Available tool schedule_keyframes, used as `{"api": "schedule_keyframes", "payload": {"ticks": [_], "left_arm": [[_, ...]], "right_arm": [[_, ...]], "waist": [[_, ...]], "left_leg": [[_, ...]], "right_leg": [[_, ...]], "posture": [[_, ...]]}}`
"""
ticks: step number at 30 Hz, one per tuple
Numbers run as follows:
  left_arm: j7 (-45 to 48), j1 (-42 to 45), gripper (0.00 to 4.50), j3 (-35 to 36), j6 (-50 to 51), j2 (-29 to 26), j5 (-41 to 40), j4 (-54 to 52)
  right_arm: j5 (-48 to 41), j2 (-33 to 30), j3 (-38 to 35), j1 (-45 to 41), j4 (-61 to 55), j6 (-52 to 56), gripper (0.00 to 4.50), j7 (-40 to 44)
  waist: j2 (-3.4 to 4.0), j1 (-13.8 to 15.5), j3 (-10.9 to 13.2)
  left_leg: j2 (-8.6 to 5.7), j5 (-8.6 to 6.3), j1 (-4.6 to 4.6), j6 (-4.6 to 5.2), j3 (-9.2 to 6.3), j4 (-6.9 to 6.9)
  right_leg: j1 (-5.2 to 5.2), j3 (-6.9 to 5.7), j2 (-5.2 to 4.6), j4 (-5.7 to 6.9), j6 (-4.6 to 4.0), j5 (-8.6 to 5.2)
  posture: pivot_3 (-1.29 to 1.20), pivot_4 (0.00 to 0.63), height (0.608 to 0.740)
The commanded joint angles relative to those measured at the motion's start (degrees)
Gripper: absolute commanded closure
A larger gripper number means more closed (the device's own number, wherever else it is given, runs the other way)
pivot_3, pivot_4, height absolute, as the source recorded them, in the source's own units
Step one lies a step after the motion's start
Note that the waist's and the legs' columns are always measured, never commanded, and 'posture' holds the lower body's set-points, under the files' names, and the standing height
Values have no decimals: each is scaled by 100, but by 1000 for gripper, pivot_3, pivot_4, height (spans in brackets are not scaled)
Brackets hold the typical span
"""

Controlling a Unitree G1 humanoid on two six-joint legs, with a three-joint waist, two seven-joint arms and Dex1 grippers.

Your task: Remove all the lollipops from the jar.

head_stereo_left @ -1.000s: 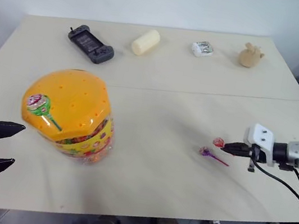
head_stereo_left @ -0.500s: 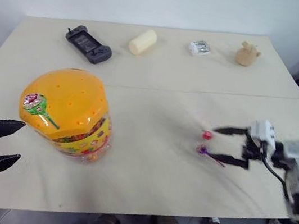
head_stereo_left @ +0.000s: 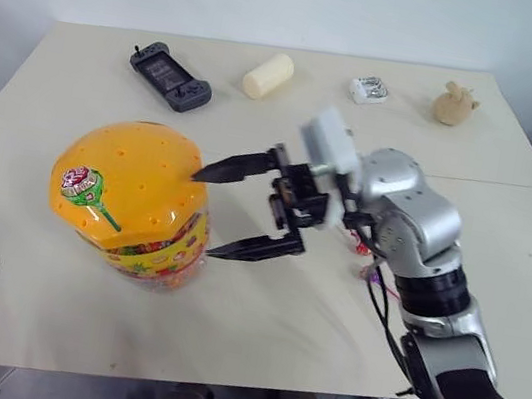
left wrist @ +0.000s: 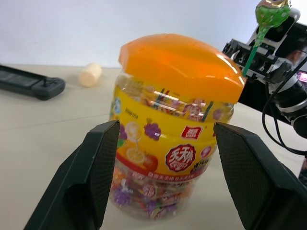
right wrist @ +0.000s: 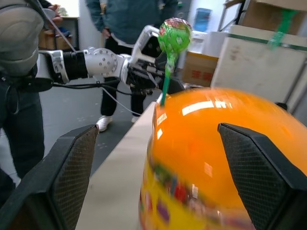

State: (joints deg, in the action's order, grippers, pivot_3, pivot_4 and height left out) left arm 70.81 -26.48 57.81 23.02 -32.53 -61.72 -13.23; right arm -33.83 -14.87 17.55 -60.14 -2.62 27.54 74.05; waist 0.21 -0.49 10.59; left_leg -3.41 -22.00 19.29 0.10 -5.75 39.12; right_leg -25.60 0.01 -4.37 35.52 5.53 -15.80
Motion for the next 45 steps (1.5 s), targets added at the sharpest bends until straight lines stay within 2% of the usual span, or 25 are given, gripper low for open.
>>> {"api": "schedule_keyframes", "payload": {"ticks": [1, 5, 10, 11, 15, 23, 24, 31, 33, 36, 38, 40, 45], "left_arm": [[28, -125, 1189, -8, -207, 108, 13, -156], [-19, -93, 1189, -95, -302, 153, 1, -192], [-23, -95, 1189, -118, -346, 103, -68, -195], [-23, -92, 1189, -111, -344, 91, -81, -192], [3, -56, 1189, -119, -274, 13, -175, -227], [-42, 117, 1189, -145, -203, -158, -231, -217], [-45, 143, 1189, -149, -198, -181, -225, -202], [-49, 266, 1189, -182, -152, -252, -281, -218], [-113, 372, 1189, -201, -79, -292, -453, -423], [-185, 484, 1189, -203, 31, -392, -680, -735], [-265, 572, 1189, -206, 135, -533, -882, -1043], [-312, 575, 1189, -207, 204, -618, -991, -1256], [-165, 469, 1189, -202, 345, -969, -1022, -1719]], "right_arm": [[264, 448, 157, -531, 260, 207, 332, -392], [602, 786, 404, -844, 536, 273, 332, -529], [726, 906, 634, -947, 556, 358, 332, -325], [753, 935, 648, -966, 571, 314, 509, -290], [840, 1054, 650, -1026, 690, 150, 1493, -173], [1018, 1206, 622, -1117, 743, -170, 4250, 17], [1014, 1219, 605, -1124, 758, -186, 4482, 49], [597, 1437, 162, -1113, 990, -16, 4482, 38], [97, 1580, -510, -1275, 1415, -134, 4482, 82], [-385, 1458, -1211, -1267, 1553, -176, 4482, 150], [-790, 1039, -1730, -1208, 1480, 255, 4482, 88], [-900, 658, -1927, -1125, 1383, 464, 4482, 84], [83, -1628, -1881, -214, 1406, 247, 4482, 527]], "waist": [[0, -6, 0], [-5, -52, -3], [-18, -117, -11], [-18, -128, -11], [-17, -161, -11], [-18, -153, -11], [-18, -154, -11], [-17, -158, -10], [-16, -158, -9], [-20, -134, -11], [-24, -100, -13], [-25, -92, -14], [-18, -100, -10]], "left_leg": [[4, 0, 0, -2, -2, 0], [8, 2, -1, -9, -4, 0], [4, 2, -3, -8, -2, 0], [6, 2, -3, -8, -3, 0], [9, 2, -6, -9, 0, -4], [9, 4, -6, -12, 0, -3], [10, 3, -6, -12, -1, -3], [10, 3, -5, -12, -1, -4], [10, 3, -5, -13, -1, -5], [10, 3, -4, -13, -2, -5], [9, 2, -2, -12, -10, -5], [5, 1, 1, -8, -18, -4], [-1, -12, 7, 12, -15, -15]], "right_leg": [[-2, -4, 3, 2, -3, -2], [-5, -5, 6, 13, -10, -5], [-4, -2, 5, 14, -9, -5], [-4, -3, 6, 14, -9, -5], [-6, -1, 10, 15, -9, -5], [-8, 0, 11, 21, -10, -5], [-8, 0, 11, 21, -10, -5], [-9, 0, 11, 20, -10, -6], [-10, 0, 12, 21, -11, -6], [-8, -1, 11, 21, -11, -6], [-4, -7, 8, 17, -12, -6], [3, -16, 1, 18, -12, -6], [3, -18, -3, 0, -11, -5]], "posture": [[0, 150, 740], [0, 150, 740], [0, 150, 740], [0, 150, 740], [0, 150, 740], [0, 150, 740], [0, 150, 740], [0, 150, 740], [0, 150, 740], [0, 150, 740], [0, 150, 740], [0, 150, 740], [0, 150, 740]]}}
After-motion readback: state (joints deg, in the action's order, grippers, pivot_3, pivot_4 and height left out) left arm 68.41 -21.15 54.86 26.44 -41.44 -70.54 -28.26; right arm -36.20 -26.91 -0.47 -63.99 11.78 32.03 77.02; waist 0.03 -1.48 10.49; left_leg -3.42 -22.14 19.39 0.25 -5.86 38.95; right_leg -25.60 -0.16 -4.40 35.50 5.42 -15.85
